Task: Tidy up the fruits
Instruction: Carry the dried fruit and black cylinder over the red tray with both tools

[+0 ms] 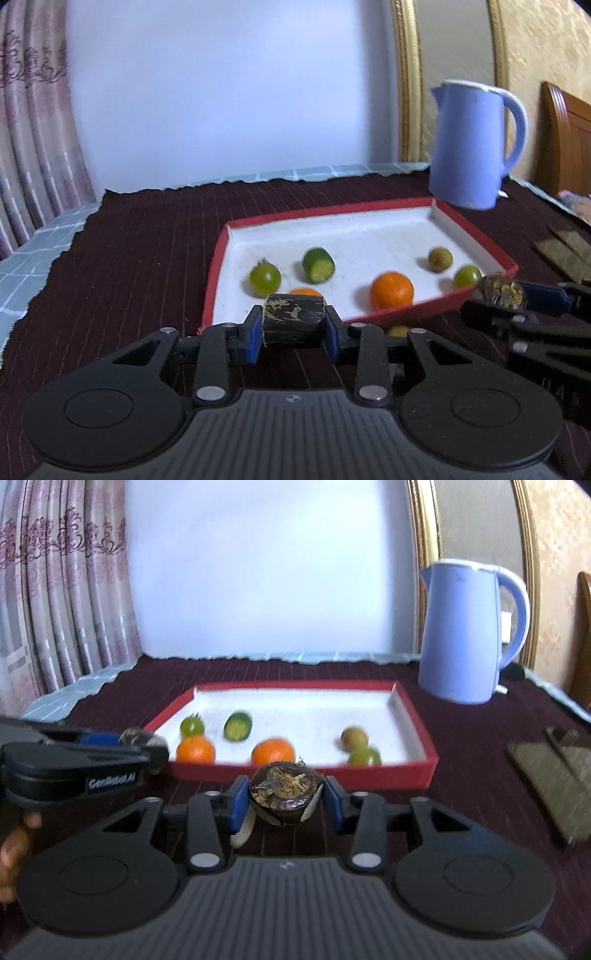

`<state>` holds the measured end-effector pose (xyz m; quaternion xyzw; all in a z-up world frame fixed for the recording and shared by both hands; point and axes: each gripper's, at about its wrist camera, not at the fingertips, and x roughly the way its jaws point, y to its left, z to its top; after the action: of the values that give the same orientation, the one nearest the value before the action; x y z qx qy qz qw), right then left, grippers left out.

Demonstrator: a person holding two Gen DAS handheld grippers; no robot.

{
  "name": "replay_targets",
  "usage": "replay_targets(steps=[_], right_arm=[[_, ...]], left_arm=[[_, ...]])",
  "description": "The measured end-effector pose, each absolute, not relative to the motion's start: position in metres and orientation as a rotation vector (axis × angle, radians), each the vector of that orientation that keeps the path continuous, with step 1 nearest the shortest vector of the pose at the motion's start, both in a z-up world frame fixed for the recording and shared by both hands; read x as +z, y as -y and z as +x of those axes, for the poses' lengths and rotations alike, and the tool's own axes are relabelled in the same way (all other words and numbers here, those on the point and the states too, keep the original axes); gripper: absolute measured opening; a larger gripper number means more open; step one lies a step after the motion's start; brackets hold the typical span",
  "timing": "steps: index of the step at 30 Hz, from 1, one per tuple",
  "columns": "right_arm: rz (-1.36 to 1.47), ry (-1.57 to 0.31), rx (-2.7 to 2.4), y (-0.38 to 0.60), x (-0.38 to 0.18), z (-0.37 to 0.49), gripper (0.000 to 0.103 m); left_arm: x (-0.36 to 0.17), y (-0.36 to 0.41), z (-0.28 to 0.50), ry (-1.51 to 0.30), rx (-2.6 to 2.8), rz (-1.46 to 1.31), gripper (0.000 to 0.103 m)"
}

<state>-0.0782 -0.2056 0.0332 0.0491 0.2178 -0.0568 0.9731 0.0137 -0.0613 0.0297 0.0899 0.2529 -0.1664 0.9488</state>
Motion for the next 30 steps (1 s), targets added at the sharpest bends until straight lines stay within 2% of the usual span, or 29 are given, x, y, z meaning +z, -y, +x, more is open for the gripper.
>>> replay_targets(steps=[8, 30], right_arm=[[0.114, -0.410, -0.158, 0.219, 0.054, -0.057, 0.041], [0.107, -0.431, -0.179, 0.225, 0.050, -0.042, 0.041]], left_arm=[[0.042, 0.069, 0.020, -0.484, -0.303, 0.174, 0.033], [0.033, 0.084, 0.037, -0.490, -0.277, 0.226, 0.033]])
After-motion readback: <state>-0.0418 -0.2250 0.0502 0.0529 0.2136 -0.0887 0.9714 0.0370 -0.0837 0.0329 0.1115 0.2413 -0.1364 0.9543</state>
